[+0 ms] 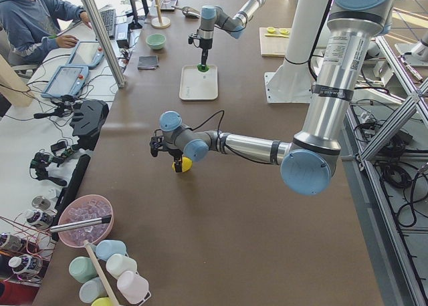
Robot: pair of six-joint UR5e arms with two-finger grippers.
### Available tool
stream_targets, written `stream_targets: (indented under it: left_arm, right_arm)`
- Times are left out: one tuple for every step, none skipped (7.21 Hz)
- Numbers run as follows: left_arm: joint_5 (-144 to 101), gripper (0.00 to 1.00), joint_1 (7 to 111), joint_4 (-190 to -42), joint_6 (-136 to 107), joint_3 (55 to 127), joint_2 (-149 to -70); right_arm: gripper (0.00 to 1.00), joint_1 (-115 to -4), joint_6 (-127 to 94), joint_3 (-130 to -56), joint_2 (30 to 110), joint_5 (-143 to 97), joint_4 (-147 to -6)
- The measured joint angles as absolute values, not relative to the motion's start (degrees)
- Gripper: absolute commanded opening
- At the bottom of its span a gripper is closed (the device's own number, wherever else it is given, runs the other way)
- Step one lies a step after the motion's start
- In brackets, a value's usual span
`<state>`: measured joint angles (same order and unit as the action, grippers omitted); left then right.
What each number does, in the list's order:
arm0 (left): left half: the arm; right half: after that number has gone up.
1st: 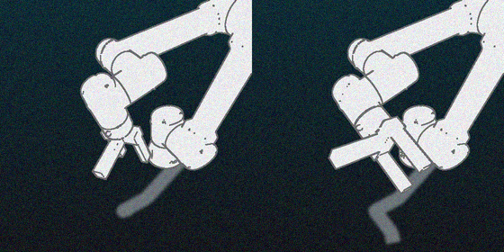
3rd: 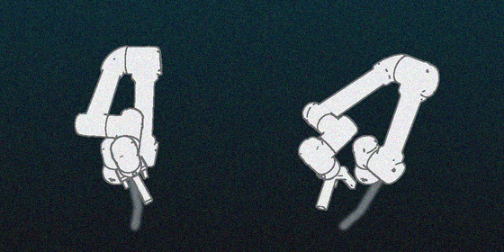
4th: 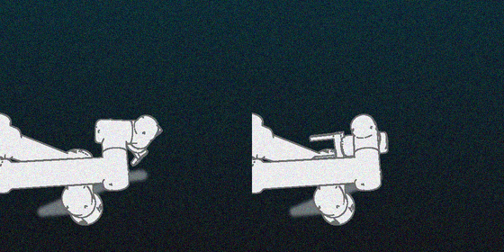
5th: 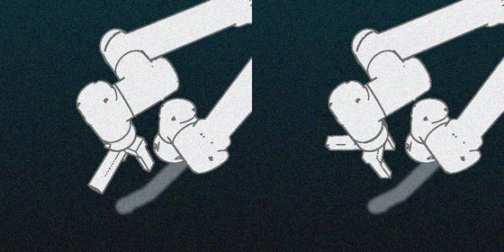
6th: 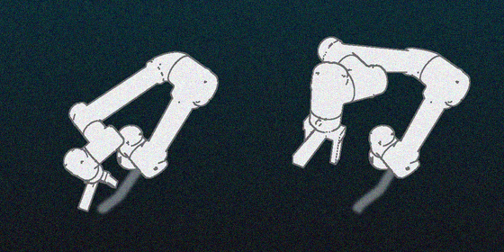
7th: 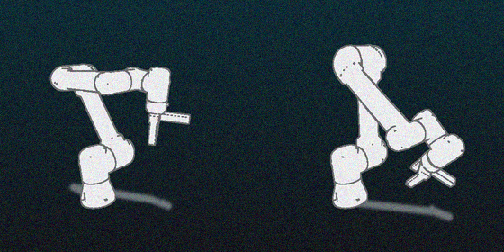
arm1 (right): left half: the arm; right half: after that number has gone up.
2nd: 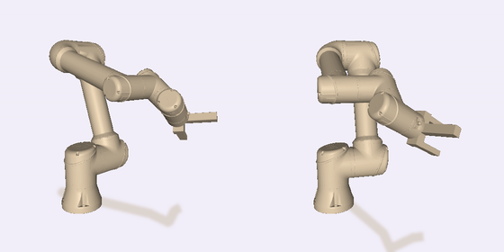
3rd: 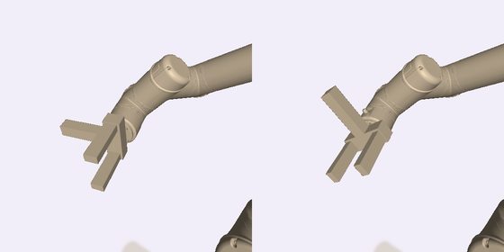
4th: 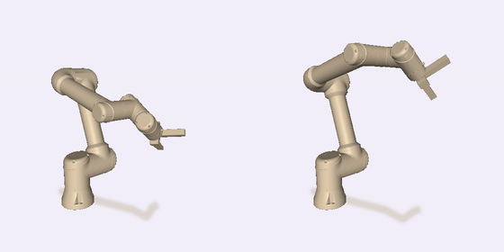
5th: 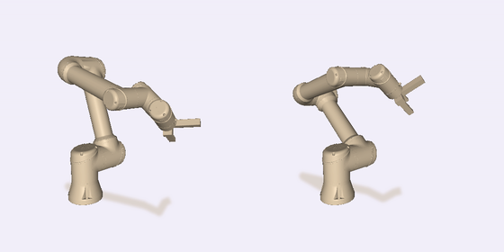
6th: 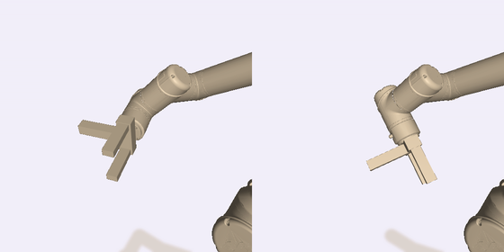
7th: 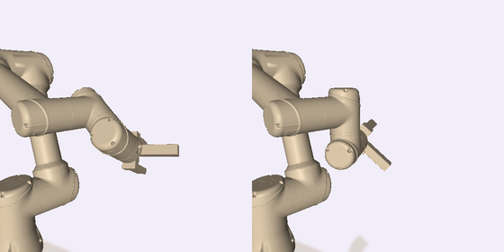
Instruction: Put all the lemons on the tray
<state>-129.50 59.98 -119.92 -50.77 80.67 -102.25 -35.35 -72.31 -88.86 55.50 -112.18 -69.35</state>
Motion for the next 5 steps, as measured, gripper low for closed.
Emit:
stream_targets:
  left_arm:
    - [-128.5, 0.60, 59.2, -121.5, -51.4, 79.8, -102.2]
    - [-127.7, 0.20, 58.8, -122.4, -51.8, 79.5, -102.0]
    - [-127.4, 0.00, 58.6, -122.9, -53.1, 79.9, -101.8]
    - [-127.5, 0.00, 58.5, -123.1, -55.2, 80.7, -102.0]
    - [-128.0, 0.00, 58.4, -122.8, -56.8, 81.9, -102.8]
  right_arm:
    - [1.00, -35.3, -72.6, -88.7, 55.4, -111.6, -69.4]
    - [1.00, -35.3, -72.7, -88.7, 55.3, -111.2, -69.6]
    - [1.00, -35.4, -72.8, -88.8, 55.3, -111.0, -69.7]
    - [1.00, -35.6, -72.8, -89.0, 55.2, -111.1, -69.7]
    - [1.00, -36.3, -72.7, -89.3, 55.4, -111.4, -69.7]
